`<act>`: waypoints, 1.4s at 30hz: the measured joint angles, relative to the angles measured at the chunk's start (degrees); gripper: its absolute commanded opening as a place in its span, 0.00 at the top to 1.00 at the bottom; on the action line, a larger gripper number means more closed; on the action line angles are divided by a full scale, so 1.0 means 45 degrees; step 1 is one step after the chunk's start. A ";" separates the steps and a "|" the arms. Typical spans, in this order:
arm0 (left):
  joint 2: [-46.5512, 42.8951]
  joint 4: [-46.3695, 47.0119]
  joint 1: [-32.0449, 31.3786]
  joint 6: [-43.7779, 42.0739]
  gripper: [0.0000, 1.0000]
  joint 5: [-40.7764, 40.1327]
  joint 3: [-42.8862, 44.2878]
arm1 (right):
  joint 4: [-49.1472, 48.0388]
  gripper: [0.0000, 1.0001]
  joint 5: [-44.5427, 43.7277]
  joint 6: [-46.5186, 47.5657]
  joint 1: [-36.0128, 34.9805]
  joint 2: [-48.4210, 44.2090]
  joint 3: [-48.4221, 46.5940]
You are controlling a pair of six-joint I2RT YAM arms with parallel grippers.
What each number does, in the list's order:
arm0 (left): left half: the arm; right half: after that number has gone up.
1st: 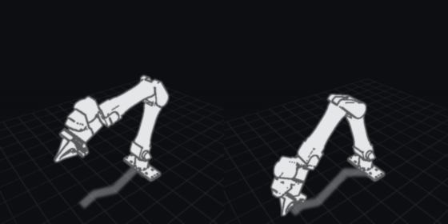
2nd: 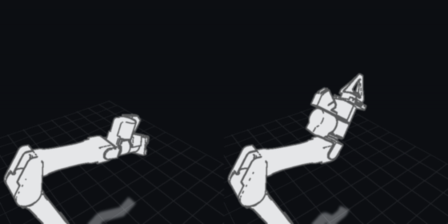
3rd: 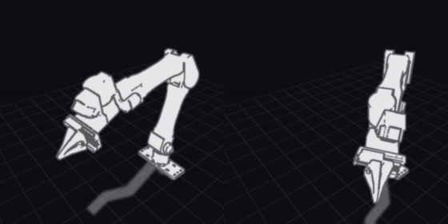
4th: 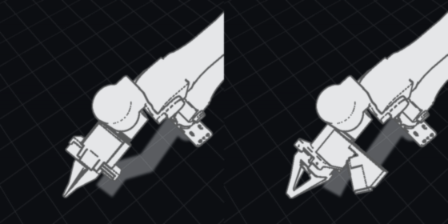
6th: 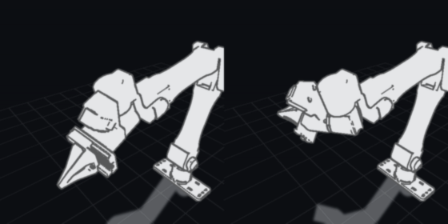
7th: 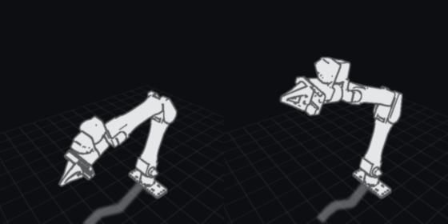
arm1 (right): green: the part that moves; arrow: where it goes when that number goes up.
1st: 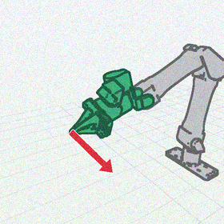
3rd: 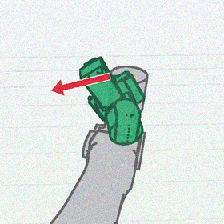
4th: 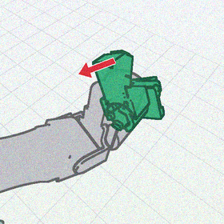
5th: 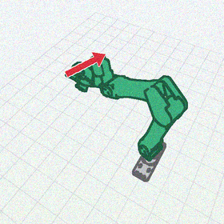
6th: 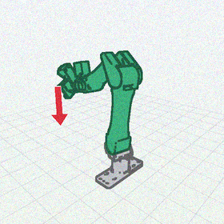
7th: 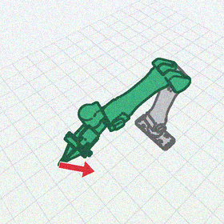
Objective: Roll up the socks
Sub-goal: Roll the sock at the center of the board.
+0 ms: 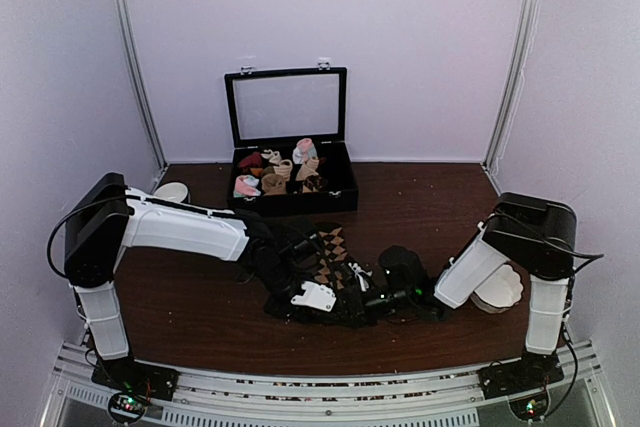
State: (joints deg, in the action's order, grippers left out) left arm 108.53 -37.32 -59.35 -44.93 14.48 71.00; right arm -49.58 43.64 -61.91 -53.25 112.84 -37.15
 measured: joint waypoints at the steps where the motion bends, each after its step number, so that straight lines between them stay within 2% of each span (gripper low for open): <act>1: 0.0000 0.0000 0.0000 0.0010 0.86 -0.0039 0.0000 | 0.0005 1.00 -0.0019 0.0005 0.0000 0.0000 0.0005; 8: 0.0000 0.0136 0.0034 0.0262 0.96 -0.0209 -0.0015 | 0.0019 0.93 -0.0189 0.0180 -0.0005 0.0000 0.0180; 11: 0.0049 0.0146 0.0078 0.0408 1.00 -0.0180 -0.0015 | 0.0136 0.81 -0.0345 0.0408 -0.0063 -0.0024 0.0253; 18: 0.0986 -0.0899 0.0481 0.0680 1.00 0.0578 0.0889 | 0.1749 0.60 -0.1161 0.1734 -0.0340 -0.1302 0.0432; 20: 0.1277 -0.1379 0.0685 0.0685 1.00 0.1098 0.1307 | 0.2229 0.47 -0.1690 0.2191 -0.0355 -0.1972 0.0724; 22: 0.1467 -0.1758 0.0884 0.0738 1.00 0.1564 0.1613 | 0.2584 0.39 -0.2195 0.2565 -0.0350 -0.2671 0.1219; 25: 0.1695 -0.2152 0.1205 0.0918 1.00 0.1977 0.1938 | 0.3497 0.34 -0.3109 0.3361 -0.0525 -0.3910 0.2035; 26: 0.1787 -0.2331 0.1311 0.0947 1.00 0.2123 0.2064 | 0.3881 0.05 -0.3473 0.3580 -0.0627 -0.4342 0.2210; 27: 0.1885 -0.2482 0.1394 0.0976 1.00 0.2288 0.2171 | 0.4333 0.00 -0.3857 0.3823 -0.0758 -0.4770 0.2327; 30: 0.2220 -0.2953 0.1583 0.1039 1.00 0.2735 0.2531 | 0.6125 0.00 -0.5877 0.4711 -0.1292 -0.6387 0.2409; 35: 0.2560 -0.3526 0.1705 0.1258 1.00 0.3478 0.2977 | 0.8519 0.00 -1.1045 0.5629 -0.2744 -1.0297 0.2608; 37: 0.2569 -0.3803 0.1753 0.1375 1.00 0.3876 0.3143 | 0.8043 0.00 -1.2245 0.5717 -0.3065 -1.2293 0.3337; 40: 0.2579 -0.4138 0.1851 0.1501 1.00 0.4425 0.3356 | 0.5848 0.00 -1.3682 0.5027 -0.2953 -1.5076 0.5722; 42: 0.2710 -0.4527 0.1904 0.1559 1.00 0.4833 0.3657 | 0.4945 0.00 -1.3857 0.5382 -0.2793 -1.5489 0.6926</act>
State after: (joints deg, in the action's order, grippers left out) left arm 120.73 -57.69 -50.78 -37.91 36.23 87.46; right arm -27.33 -18.72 -37.69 -65.82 43.13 -5.98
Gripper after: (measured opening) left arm 0.012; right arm 0.997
